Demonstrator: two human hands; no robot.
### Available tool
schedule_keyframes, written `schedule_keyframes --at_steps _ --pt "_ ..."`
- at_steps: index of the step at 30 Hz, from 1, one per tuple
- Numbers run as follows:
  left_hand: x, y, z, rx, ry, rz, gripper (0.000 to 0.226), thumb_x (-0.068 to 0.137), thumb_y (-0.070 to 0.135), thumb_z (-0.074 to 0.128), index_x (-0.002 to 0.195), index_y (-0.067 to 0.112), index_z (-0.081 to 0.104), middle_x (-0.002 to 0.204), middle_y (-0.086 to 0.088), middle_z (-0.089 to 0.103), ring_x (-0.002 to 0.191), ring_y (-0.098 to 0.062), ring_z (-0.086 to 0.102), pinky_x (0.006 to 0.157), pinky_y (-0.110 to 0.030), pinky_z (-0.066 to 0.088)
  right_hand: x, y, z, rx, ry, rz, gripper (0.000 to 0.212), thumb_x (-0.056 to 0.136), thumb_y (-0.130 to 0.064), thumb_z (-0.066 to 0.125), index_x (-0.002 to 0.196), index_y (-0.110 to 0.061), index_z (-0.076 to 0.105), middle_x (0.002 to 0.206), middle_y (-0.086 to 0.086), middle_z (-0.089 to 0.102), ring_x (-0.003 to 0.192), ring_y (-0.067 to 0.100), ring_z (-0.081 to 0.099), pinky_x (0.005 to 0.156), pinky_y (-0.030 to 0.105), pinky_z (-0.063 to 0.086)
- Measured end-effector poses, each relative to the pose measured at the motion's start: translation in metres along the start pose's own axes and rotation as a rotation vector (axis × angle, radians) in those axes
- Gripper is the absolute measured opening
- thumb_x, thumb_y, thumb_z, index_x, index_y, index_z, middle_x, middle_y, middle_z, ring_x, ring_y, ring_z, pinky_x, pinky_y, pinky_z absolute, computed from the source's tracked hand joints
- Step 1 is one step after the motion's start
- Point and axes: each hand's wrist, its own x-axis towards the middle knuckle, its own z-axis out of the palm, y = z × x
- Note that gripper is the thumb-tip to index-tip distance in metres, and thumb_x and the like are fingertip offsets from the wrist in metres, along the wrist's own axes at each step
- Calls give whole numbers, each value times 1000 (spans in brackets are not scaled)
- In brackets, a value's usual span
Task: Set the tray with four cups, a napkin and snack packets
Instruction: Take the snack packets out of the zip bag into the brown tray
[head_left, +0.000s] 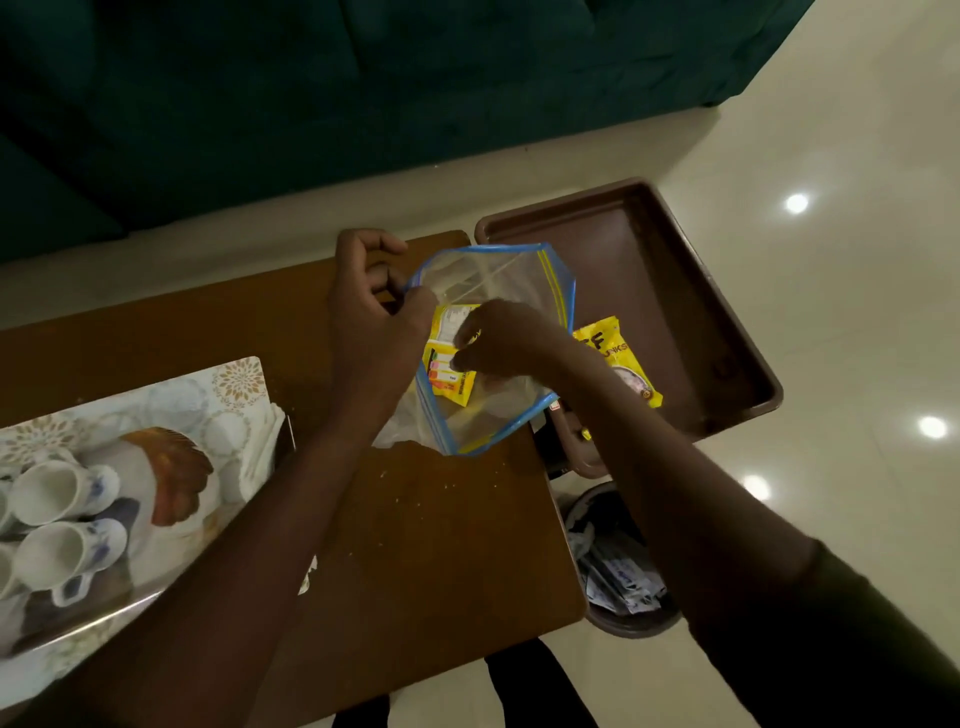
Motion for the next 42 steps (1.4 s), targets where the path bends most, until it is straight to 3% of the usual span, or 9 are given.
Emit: schedule_keyframes --at_steps 3,8,16,19,25,29,35,38,42 --pt "-1 -3 -1 -8 -7 9 31 78 -1 56 103 13 46 71 -7 52 63 -22 52 56 -29 43 34 6 25 -118 -15 164 38 89 -38 62 111 -6 63 122 15 65 114 30 62 85 32 47" --pt "-9 -10 -4 5 -55 20 33 78 0 58 106 14 46 64 5 49 55 -2 54 53 -10 41 69 27 66 416 182 334 42 81 -35 72 107 -4 62 97 11 65 93 23 63 90 36 53" --pt "-16 -18 -15 29 -20 24 34 75 9 57 106 16 45 66 5 51 57 -1 53 55 -13 44 64 10 66 447 298 211 16 79 -15 66 70 -13 53 71 4 58 81 23 59 64 30 46" --pt "-18 -20 -14 24 14 40 33 77 6 57 106 15 44 66 7 48 55 2 52 52 -10 40 48 -3 47 411 348 140 14 81 -22 61 80 -9 55 87 17 69 85 31 66 75 40 54" --pt "-17 -20 -11 41 46 40 35 79 8 59 109 16 43 70 10 50 60 5 55 55 -9 44 -11 -7 2 448 478 -14 28 78 -26 66 76 1 60 65 12 61 61 21 57 61 34 50" --pt "-17 -19 -4 38 43 39 37 80 7 60 114 6 46 76 13 51 65 7 57 56 -9 43 -44 -6 -34 693 402 -41 18 80 -21 67 65 -14 58 40 -6 49 36 7 45 42 22 39" --pt "-14 -17 0 127 122 5 36 82 -1 59 116 3 47 79 11 52 63 8 55 56 -9 44 -74 29 -102 1111 454 -111 10 70 -18 56 69 -11 50 61 17 35 53 27 37 54 28 32" --pt "-11 -15 3 124 121 11 33 82 -2 56 110 12 45 77 8 51 63 0 54 57 -13 43 -80 74 -126 1204 467 -19 12 85 -14 50 95 -10 43 91 25 29 78 36 32 72 36 36" --pt "-10 -14 14 108 74 22 36 81 1 55 107 20 40 75 -5 54 62 -9 53 59 -28 45 -64 134 -122 899 700 293 19 80 -12 60 64 -10 50 62 13 44 47 19 41 49 24 34"
